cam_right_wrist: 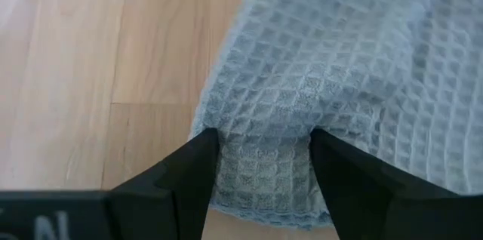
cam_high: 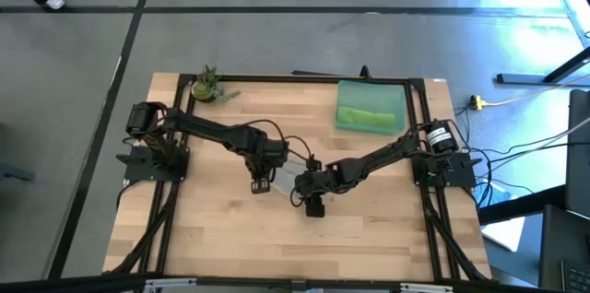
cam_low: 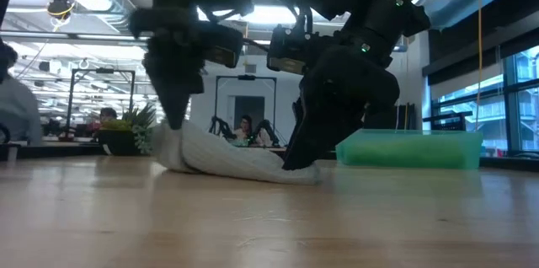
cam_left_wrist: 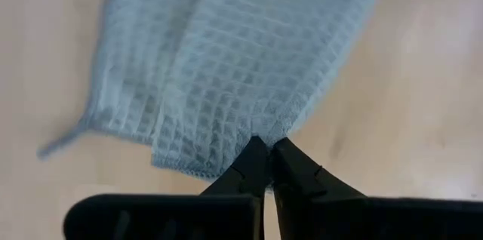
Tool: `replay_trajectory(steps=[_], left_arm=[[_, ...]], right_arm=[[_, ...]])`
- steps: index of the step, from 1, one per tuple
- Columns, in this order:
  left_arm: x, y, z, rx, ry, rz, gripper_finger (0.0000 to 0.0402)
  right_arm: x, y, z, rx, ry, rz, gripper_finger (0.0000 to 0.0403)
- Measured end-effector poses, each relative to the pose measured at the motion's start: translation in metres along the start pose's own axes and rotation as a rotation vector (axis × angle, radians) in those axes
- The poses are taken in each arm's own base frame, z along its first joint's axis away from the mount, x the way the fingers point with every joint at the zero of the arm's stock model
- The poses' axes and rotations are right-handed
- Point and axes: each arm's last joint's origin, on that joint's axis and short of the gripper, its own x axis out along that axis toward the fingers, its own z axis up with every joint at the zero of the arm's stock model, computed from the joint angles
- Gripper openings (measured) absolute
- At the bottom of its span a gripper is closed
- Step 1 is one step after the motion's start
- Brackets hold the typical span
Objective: Roll microfiber towels into tight, uniform cylinder then place into a basket
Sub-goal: Roll the gray kitchen towel
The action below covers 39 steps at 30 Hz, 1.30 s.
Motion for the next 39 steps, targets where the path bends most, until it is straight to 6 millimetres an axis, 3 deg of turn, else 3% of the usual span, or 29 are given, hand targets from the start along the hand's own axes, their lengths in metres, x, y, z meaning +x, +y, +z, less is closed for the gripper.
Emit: replay_trajectory(steps=[13, 18, 26, 31, 39], left_arm=[[-0.007, 0.043, 0.020, -0.144, -0.149, 0.001, 0.0005], [-0.009, 0.049, 0.027, -0.155, -0.215, 0.015, 0.0005], [-0.010, 0.050, 0.032, -0.147, -0.282, 0.057, 0.0004], [0.002, 0.048, 0.025, -0.151, -0.208, 0.076, 0.0004], [0.013, 0.010, 0.002, -0.048, -0.043, 0.076, 0.0003]], right_arm=[[0.000, 0.000, 0.000, 0.001, -0.001, -0.001, 0.0218], [0.000, 0.000, 0.000, 0.001, -0.001, -0.004, 0.0218], [0.000, 0.000, 0.000, 0.002, -0.001, -0.009, 0.0218], [0.000, -0.001, 0.000, -0.012, 0.000, -0.009, 0.0218], [0.000, 0.000, -0.002, -0.057, 0.025, 0.005, 0.0218]])
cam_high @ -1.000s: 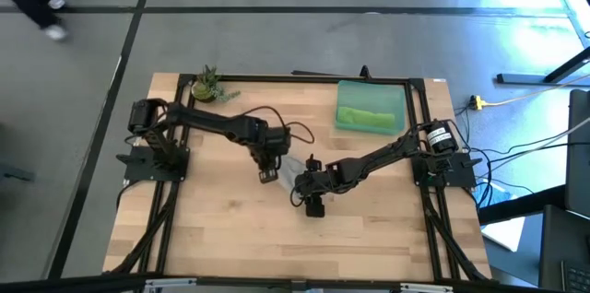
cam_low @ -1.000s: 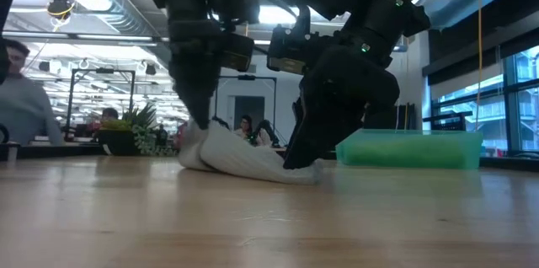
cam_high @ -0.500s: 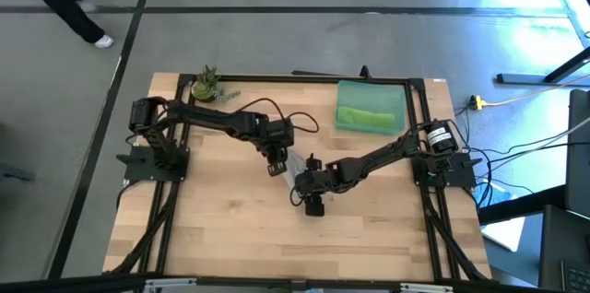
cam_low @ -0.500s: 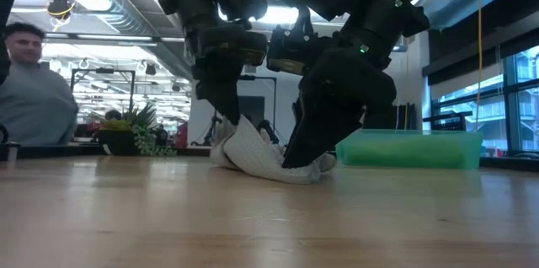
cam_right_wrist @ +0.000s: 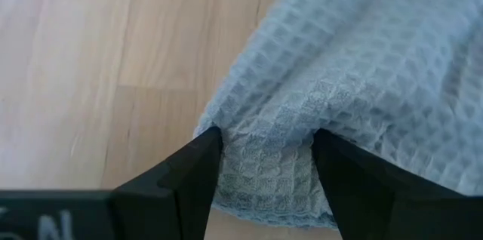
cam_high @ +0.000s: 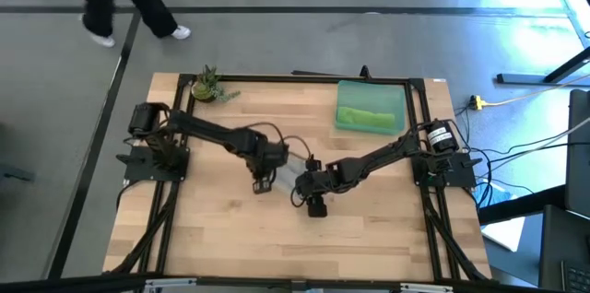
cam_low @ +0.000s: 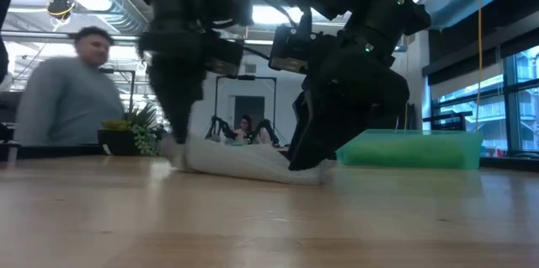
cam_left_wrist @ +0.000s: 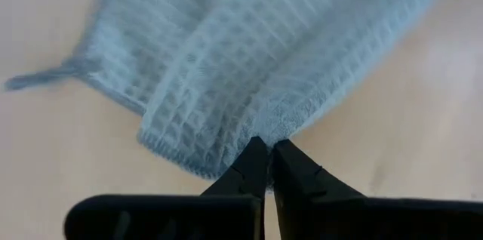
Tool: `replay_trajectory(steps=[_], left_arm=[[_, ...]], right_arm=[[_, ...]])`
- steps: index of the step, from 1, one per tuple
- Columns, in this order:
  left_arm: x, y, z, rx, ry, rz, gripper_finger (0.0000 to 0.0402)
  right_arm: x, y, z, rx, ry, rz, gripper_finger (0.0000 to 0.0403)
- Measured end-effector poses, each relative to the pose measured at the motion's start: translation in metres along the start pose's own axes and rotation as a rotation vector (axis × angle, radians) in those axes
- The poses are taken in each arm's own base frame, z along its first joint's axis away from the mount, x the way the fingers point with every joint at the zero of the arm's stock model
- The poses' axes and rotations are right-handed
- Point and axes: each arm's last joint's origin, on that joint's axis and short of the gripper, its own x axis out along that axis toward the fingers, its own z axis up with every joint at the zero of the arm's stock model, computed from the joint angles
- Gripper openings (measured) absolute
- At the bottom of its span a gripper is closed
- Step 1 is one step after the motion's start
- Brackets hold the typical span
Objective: Roll microfiber towels into tight, uniform cylinder then place into a basket
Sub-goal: Roll the gray kitchen towel
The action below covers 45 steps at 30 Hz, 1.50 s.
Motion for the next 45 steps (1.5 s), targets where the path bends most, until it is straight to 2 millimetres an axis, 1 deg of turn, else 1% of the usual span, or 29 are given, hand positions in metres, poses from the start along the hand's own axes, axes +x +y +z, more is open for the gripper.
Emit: replay_trajectory(steps=[5, 9, 11, 13, 17, 22, 30, 33, 35, 38, 43, 45], left_arm=[[0.002, -0.030, -0.015, 0.005, 0.064, -0.018, 0.0003], [0.003, -0.055, -0.023, -0.003, 0.087, -0.102, 0.0003], [0.004, -0.063, -0.025, 0.019, 0.076, -0.114, 0.0003], [0.004, -0.066, -0.026, 0.022, 0.049, -0.087, 0.0003], [0.003, -0.061, -0.020, 0.004, -0.025, -0.017, 0.0003], [0.003, -0.051, -0.015, -0.031, -0.068, 0.060, 0.0003], [0.002, -0.039, -0.010, -0.155, -0.116, 0.159, 0.0003], [0.002, -0.035, -0.008, -0.162, -0.100, 0.128, 0.0003], [0.003, -0.033, -0.006, -0.135, -0.086, 0.090, 0.0003], [0.003, -0.029, -0.002, -0.125, -0.110, 0.084, 0.0003], [0.002, -0.015, 0.004, -0.124, -0.121, 0.084, 0.0003], [0.001, -0.009, 0.006, -0.137, -0.108, 0.055, 0.0003]], right_arm=[[0.000, -0.001, 0.000, -0.045, 0.005, 0.027, 0.0218], [0.000, -0.001, 0.000, -0.093, 0.005, 0.039, 0.0218], [0.000, 0.000, 0.000, -0.115, 0.005, 0.051, 0.0218], [0.000, 0.000, 0.000, -0.133, 0.006, 0.066, 0.0218], [0.000, 0.000, 0.000, -0.169, 0.001, 0.072, 0.0218], [0.000, 0.000, 0.000, -0.171, 0.001, 0.072, 0.0218], [0.000, 0.000, 0.000, -0.173, 0.002, 0.069, 0.0218], [0.000, 0.000, 0.000, -0.172, 0.002, 0.069, 0.0218], [0.000, 0.000, 0.000, -0.172, 0.002, 0.069, 0.0218], [0.000, 0.000, 0.000, -0.172, 0.002, 0.068, 0.0218], [0.000, 0.000, 0.000, -0.172, 0.002, 0.066, 0.0218], [0.000, 0.000, 0.000, -0.172, 0.002, 0.066, 0.0218]])
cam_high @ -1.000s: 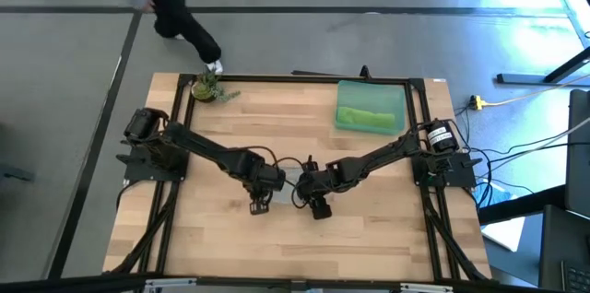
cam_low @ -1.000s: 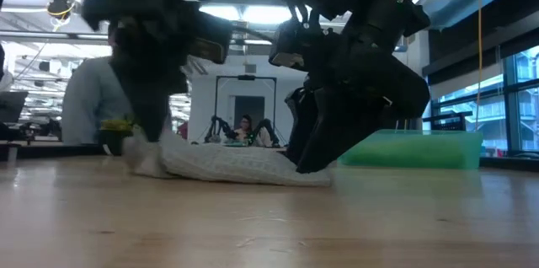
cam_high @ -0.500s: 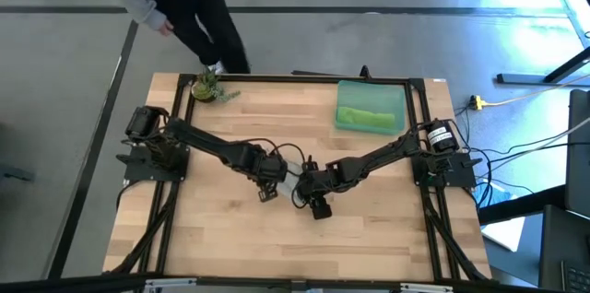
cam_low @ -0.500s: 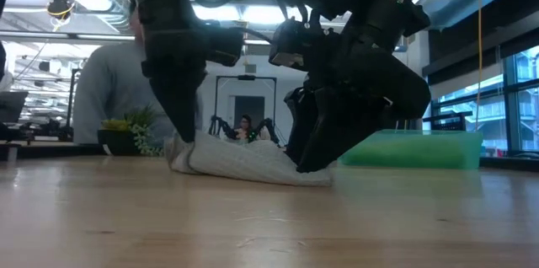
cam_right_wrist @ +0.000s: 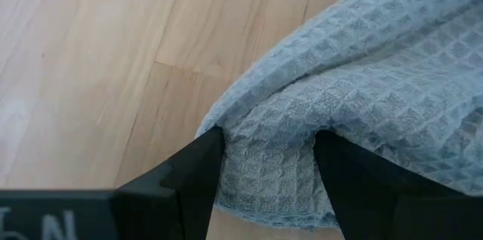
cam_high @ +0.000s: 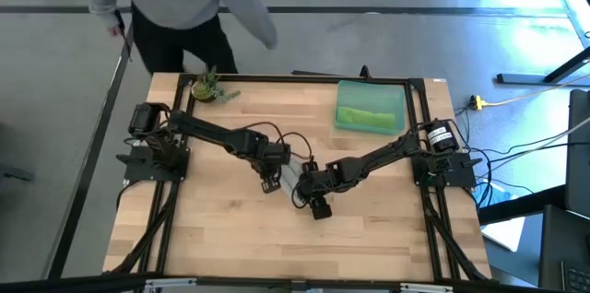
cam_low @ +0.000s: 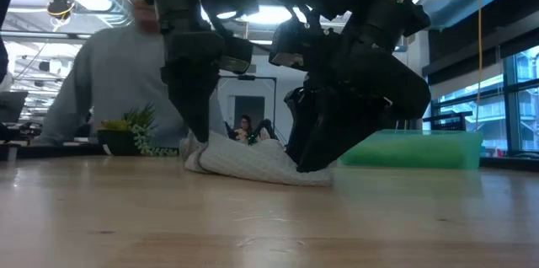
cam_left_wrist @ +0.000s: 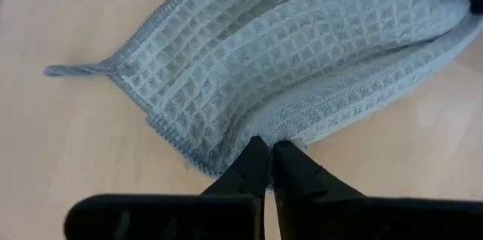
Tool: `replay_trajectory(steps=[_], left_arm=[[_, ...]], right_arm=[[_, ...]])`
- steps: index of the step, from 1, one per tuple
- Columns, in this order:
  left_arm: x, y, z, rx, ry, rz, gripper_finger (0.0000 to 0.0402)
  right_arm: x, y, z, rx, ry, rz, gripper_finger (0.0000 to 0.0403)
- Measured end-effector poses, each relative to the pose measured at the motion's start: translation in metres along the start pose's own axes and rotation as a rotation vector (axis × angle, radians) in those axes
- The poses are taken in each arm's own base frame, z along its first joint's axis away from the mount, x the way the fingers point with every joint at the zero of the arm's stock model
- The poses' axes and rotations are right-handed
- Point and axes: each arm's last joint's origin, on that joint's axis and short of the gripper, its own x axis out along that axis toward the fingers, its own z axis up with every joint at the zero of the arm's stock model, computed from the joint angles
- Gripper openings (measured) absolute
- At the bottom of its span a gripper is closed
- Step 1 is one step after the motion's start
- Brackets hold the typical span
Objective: Roll microfiber towels into tight, uniform cylinder then place into a basket
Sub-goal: Roll the gray kitchen towel
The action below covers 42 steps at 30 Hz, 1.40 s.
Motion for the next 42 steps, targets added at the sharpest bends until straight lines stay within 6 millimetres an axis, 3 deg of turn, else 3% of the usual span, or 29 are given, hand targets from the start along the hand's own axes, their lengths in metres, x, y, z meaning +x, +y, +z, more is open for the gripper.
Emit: replay_trajectory(steps=[7, 24, 34, 42], left_arm=[[0.000, -0.001, -0.002, 0.046, 0.027, -0.027, 0.0003], [-0.001, -0.061, -0.039, 0.105, 0.040, -0.031, 0.0003], [0.024, -0.069, -0.046, 0.143, 0.102, 0.001, 0.0003], [0.024, -0.068, -0.045, 0.161, 0.100, -0.003, 0.0003]], right_arm=[[0.000, 0.000, 0.000, 0.000, 0.002, -0.001, 0.0218], [-0.003, 0.004, 0.001, 0.012, -0.006, -0.007, 0.0218], [-0.045, 0.026, 0.011, -0.070, -0.065, -0.096, 0.0218], [-0.039, 0.050, 0.008, -0.130, -0.057, -0.138, 0.0218]])
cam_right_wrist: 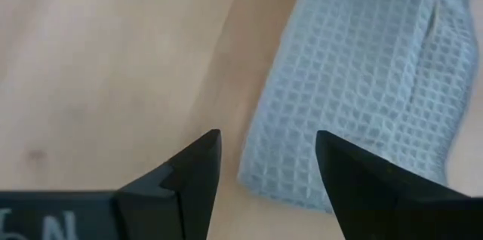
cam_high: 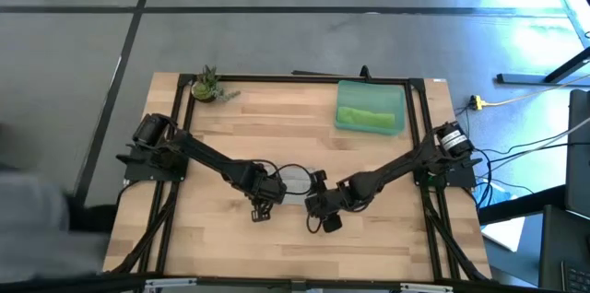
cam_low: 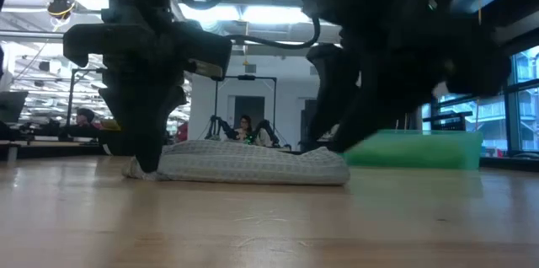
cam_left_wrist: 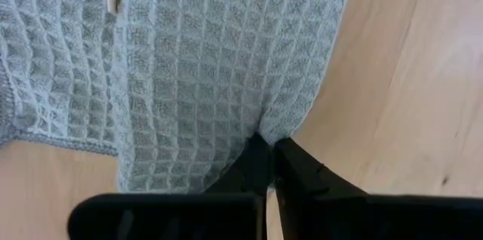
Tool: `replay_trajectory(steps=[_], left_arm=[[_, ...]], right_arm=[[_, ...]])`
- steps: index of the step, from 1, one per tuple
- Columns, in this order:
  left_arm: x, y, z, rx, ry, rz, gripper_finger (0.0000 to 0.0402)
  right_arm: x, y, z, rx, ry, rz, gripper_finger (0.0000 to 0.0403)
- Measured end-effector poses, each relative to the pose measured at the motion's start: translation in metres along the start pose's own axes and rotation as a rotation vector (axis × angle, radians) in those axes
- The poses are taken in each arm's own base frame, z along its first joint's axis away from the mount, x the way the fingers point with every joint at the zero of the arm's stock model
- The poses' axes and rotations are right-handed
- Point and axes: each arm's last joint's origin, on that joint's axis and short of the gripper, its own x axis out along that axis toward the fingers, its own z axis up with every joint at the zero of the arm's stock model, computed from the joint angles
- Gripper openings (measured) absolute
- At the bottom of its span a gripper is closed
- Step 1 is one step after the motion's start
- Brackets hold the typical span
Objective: Roll microfiber towels into tight, uniform cylinder then place into a basket
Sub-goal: Roll the gray kitchen towel
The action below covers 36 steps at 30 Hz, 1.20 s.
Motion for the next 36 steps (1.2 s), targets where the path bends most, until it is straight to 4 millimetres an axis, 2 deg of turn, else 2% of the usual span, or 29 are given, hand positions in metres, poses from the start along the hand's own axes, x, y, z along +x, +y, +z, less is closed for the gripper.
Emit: replay_trajectory(steps=[8, 15, 19, 26, 30, 36], left_arm=[[0.000, 0.000, 0.000, 0.000, 0.000, 0.001, 0.0004], [0.001, 0.000, 0.000, 0.000, -0.001, 0.000, 0.0003], [0.001, 0.000, 0.000, 0.000, 0.000, -0.004, 0.0003], [0.001, 0.000, 0.000, 0.014, 0.001, -0.004, 0.0003], [0.002, 0.000, 0.000, 0.029, 0.000, -0.005, 0.0003], [0.002, -0.001, 0.002, 0.069, -0.015, -0.011, 0.0002]], right_arm=[[0.027, 0.010, -0.011, -0.026, 0.069, -0.061, 0.0218], [0.034, 0.010, -0.015, 0.010, 0.092, -0.130, 0.0209], [0.035, 0.009, -0.016, 0.019, 0.108, -0.133, 0.0165], [0.038, 0.004, -0.020, 0.038, 0.134, -0.188, 0.0026], [0.033, 0.003, -0.019, 0.041, 0.132, -0.151, 0.0018], [0.021, -0.004, -0.014, 0.082, 0.115, 0.056, 0.0018]])
